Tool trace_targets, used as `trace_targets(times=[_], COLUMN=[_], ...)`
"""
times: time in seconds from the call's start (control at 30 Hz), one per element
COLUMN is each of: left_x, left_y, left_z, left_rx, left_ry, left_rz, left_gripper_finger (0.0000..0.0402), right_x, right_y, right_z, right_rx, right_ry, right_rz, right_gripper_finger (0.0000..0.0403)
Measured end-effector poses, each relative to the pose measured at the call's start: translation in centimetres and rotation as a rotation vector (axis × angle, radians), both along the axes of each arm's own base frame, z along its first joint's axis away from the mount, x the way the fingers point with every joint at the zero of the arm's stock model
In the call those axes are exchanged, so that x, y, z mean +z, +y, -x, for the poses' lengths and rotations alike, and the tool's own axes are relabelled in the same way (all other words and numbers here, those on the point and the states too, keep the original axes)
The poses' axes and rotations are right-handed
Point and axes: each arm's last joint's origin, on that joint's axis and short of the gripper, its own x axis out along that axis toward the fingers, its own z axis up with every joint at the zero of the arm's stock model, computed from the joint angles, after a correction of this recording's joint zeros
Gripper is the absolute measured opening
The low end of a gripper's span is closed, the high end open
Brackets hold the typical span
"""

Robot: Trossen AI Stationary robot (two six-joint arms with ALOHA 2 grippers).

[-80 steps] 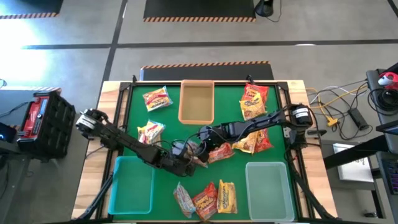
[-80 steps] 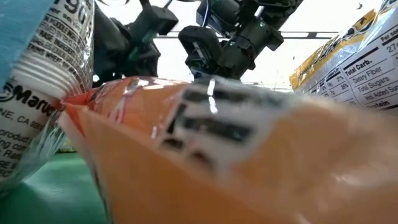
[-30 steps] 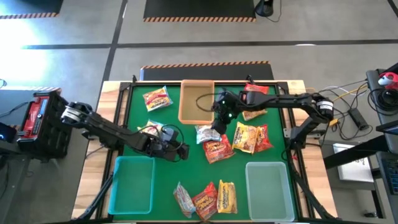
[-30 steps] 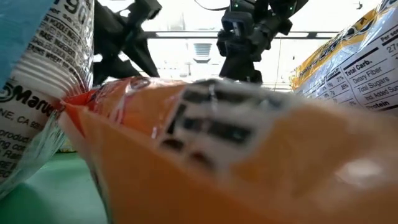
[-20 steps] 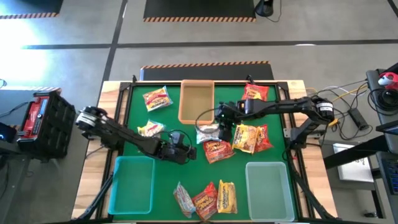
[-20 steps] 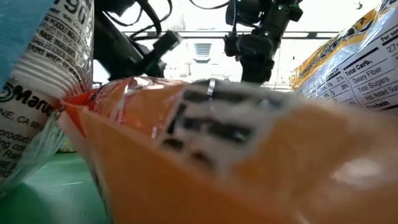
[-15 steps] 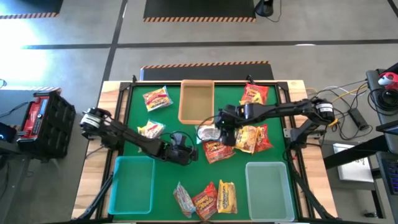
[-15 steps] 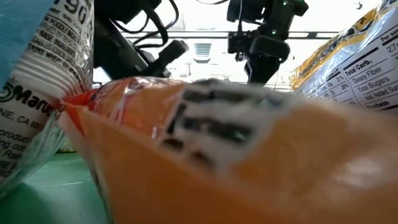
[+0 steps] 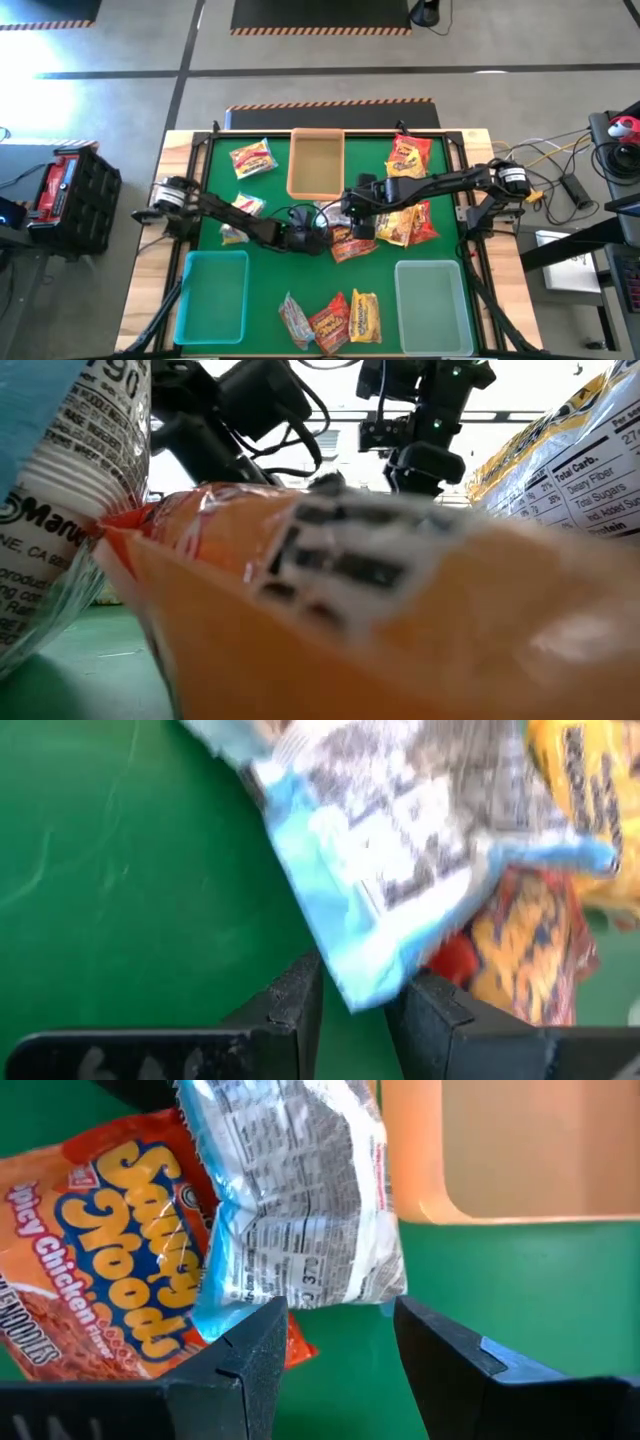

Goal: Sort Maruchan noodles
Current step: Put the blue noodle pack into the yellow bin

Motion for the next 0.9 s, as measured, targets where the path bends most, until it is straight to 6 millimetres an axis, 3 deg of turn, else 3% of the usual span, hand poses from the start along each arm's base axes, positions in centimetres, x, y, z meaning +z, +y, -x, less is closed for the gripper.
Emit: trace_targets(times=[0.27, 0.57, 0.9], left_x=[0.9, 3.4, 3.5], left_y=[1.4, 3.3, 3.9], left_z=[-0.4, -2.4, -2.5], left_rx=[0.029, -0.022, -0.023], left_ry=[-0.020, -0.015, -0.007], left_rz=[-0.091, -0.230, -0.229], left_gripper_finger=[0.0084, 0.0084, 0.0084], right_x=[0.4, 0.5, 0.5], right_y=[0.5, 1.8, 1.6], right_z=[0.1, 0.0, 0.0], right_rx=[-0.048, -0.019, 0.051], right_ry=[-0.027, -0.035, -0.011], right_rz=[-0.051, -0.068, 0.074], right_gripper_finger=[0.0176, 0.0176, 0.0176])
